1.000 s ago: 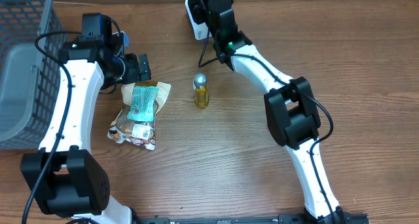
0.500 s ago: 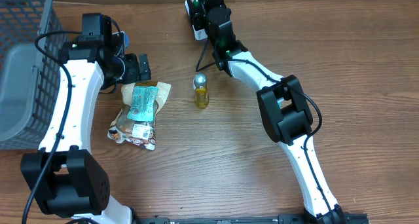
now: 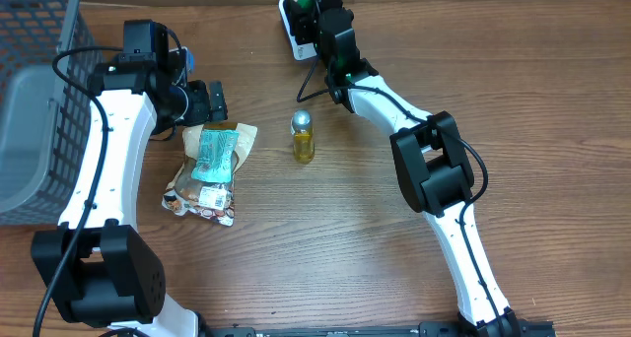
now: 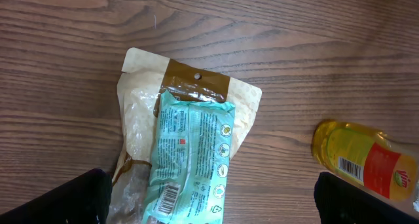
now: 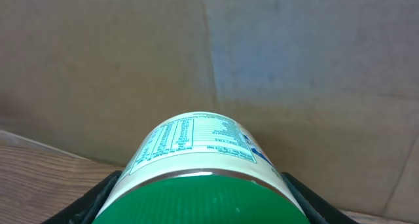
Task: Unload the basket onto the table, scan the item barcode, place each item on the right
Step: 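Carry the jar rightward and set it down on the table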
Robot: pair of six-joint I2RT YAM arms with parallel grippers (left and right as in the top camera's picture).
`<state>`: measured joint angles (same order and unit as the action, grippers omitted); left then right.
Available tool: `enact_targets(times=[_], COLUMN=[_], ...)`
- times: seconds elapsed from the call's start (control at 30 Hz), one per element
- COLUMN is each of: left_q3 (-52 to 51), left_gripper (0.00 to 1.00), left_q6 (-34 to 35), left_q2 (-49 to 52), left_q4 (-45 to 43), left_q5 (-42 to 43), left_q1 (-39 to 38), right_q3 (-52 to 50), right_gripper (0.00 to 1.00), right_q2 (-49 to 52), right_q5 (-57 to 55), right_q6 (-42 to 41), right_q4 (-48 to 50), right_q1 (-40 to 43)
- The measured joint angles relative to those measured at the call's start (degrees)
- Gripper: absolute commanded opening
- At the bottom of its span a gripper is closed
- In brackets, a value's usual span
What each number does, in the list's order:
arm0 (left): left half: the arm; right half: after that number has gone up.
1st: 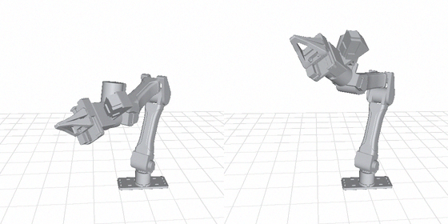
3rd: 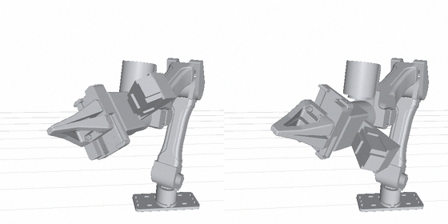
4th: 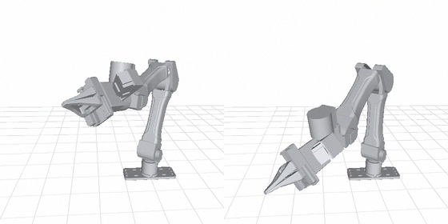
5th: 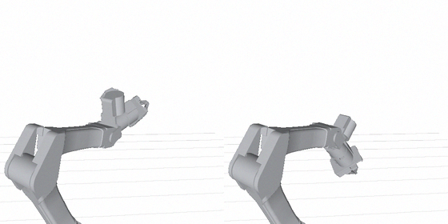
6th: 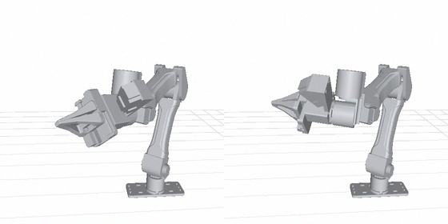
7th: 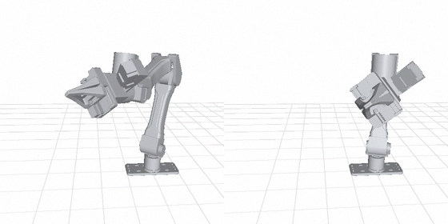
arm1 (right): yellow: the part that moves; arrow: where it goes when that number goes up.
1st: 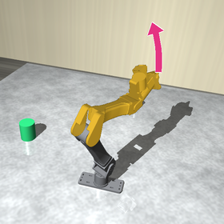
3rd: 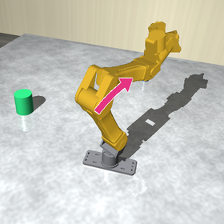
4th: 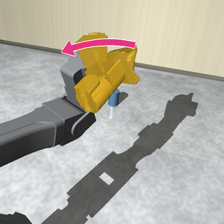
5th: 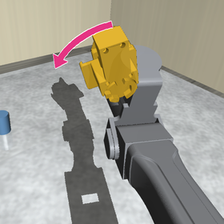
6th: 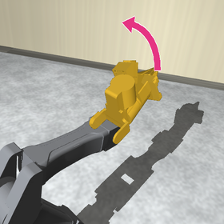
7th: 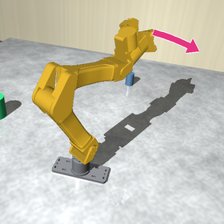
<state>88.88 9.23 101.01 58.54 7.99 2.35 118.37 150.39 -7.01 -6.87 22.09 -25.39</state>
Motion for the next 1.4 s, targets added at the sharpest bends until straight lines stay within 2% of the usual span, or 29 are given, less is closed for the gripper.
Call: enact_targets(times=[0.17, 0.27, 0.4, 0.5, 0.67, 0.77, 0.9, 1.0, 1.1, 1.4], left_q3=[0.0, 0.0, 0.0, 0.0, 0.0, 0.0, 0.0, 0.0, 0.0, 0.0], left_gripper=[0.99, 1.00, 1.00, 1.00, 0.99, 1.00, 1.00, 1.00, 0.99, 0.99], left_q6=[0.0, 0.0, 0.0, 0.0, 0.0, 0.0, 0.0, 0.0, 0.0, 0.0], left_q2=[0.0, 0.0, 0.0, 0.0, 0.0, 0.0, 0.0, 0.0, 0.0, 0.0], left_q4=[0.0, 0.0, 0.0, 0.0, 0.0, 0.0, 0.0, 0.0, 0.0, 0.0], left_q5=[0.0, 0.0, 0.0, 0.0, 0.0, 0.0, 0.0, 0.0, 0.0, 0.0], left_q1=[0.0, 0.0, 0.0, 0.0, 0.0, 0.0, 0.0, 0.0, 0.0, 0.0], right_q3=[0.0, 0.0, -0.2, -0.2, 1.2, 1.5, 0.0, -2.6, -6.8, -25.4], right_gripper=[0.37, 0.37, 0.38, 0.38, 0.38, 0.43, 0.43, 0.43, 0.43, 0.50], right_q2=[-0.1, -2.2, -10.6, -19.4, -33.9, -35.5, -34.0, -33.7, -33.7, -33.6], right_q5=[0.3, 0.7, 0.7, 0.8, 1.0, 1.1, 1.0, 1.0, 1.0, 1.0], right_q6=[-0.2, -0.2, -0.4, -0.7, -7.2, -11.2, -13.3, -14.0, -14.2, -14.2], right_q4=[4.6, -1.5, -14.5, -26.2, -56.5, -75.0, -95.1, -100.2, -100.7, -90.2], right_q1=[0.1, 0.4, 1.3, 2.0, 6.3, 11.3, 17.5, 21.0, 23.5, 30.8])
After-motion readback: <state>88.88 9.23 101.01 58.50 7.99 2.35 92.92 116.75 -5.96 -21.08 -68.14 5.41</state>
